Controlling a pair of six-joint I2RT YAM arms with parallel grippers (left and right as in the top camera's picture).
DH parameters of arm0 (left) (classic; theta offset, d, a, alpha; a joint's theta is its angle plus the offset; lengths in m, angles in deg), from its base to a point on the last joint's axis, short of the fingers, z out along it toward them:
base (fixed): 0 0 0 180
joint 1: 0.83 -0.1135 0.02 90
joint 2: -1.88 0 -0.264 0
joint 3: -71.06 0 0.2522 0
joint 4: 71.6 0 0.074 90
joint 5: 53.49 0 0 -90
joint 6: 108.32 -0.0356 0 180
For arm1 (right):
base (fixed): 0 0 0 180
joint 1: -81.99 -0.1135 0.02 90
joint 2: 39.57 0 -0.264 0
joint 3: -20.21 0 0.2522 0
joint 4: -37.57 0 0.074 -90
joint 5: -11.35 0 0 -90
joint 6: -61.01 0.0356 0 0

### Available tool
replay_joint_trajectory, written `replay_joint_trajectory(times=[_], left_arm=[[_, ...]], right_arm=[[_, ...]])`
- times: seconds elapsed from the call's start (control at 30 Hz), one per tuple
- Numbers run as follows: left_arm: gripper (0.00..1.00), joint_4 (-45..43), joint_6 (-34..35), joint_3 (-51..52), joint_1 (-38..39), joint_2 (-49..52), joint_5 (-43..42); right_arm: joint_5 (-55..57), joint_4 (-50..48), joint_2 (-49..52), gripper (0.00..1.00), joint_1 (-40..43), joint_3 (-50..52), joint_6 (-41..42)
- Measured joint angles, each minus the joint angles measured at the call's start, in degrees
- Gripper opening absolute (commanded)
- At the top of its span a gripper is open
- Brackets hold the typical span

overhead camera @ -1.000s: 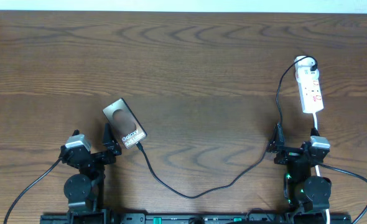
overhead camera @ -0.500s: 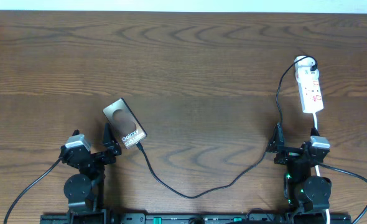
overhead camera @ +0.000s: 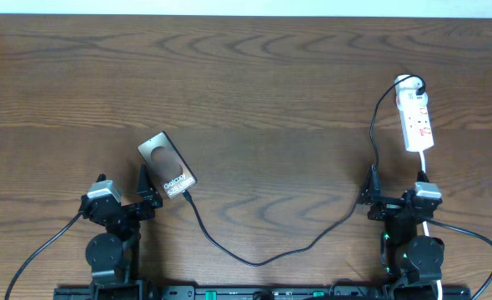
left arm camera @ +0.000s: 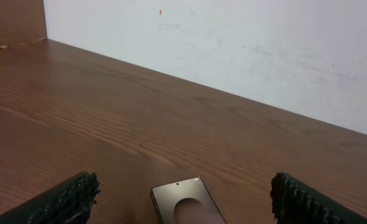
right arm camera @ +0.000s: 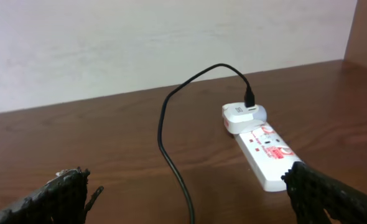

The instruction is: Plug charger to phone and switch on socket

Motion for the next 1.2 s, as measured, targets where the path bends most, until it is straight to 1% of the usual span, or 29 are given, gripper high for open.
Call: replay_joint_trajectory(times=[0.07,0.23,0.4,0.6,0.77,0.87,0.97,1.0,1.1,1.2], left_arm=[[0.91,0.0,0.0,0.0,0.0,0.0,0.0],[0.91,0.0,0.0,0.0,0.0,0.0,0.0],[0.91,0.0,0.0,0.0,0.0,0.0,0.5],[0.91,-0.5,0.0,0.0,0.0,0.0,4.3],[0.91,-0.5,0.0,0.0,0.0,0.0,4.9],[0.91,-0.3,-1.4,-0.1,0.0,0.0,2.8],[0.91,-0.1,-5.4,-0.1,0.0,0.0,-1.9],[0.91,-0.2,-7.7,-0.1,0.0,0.0,-4.3],[0.91,-0.5,-10.7,-0.1,0.0,0.0,-7.6],[0.91,-0.6,-11.9,-0.1,0.0,0.0,-8.9]], right_arm=[[0.0,0.0,0.0,0.99,0.0,0.0,-2.5],[-0.1,0.0,0.0,0.99,0.0,0.0,-5.6],[-0.3,0.0,0.0,0.99,0.0,0.0,-7.0],[-0.7,0.0,0.0,0.99,0.0,0.0,-7.7],[-1.0,0.0,0.0,0.99,0.0,0.0,-8.0],[-2.9,0.1,0.0,0.99,0.0,0.0,-10.7],[-5.6,0.3,0.0,0.99,0.0,0.0,-13.6],[-6.6,0.5,0.0,0.99,0.0,0.0,-14.5],[-7.7,0.5,0.0,0.99,0.0,0.0,-15.5],[-8.2,0.5,0.0,0.99,0.0,0.0,-16.1]])
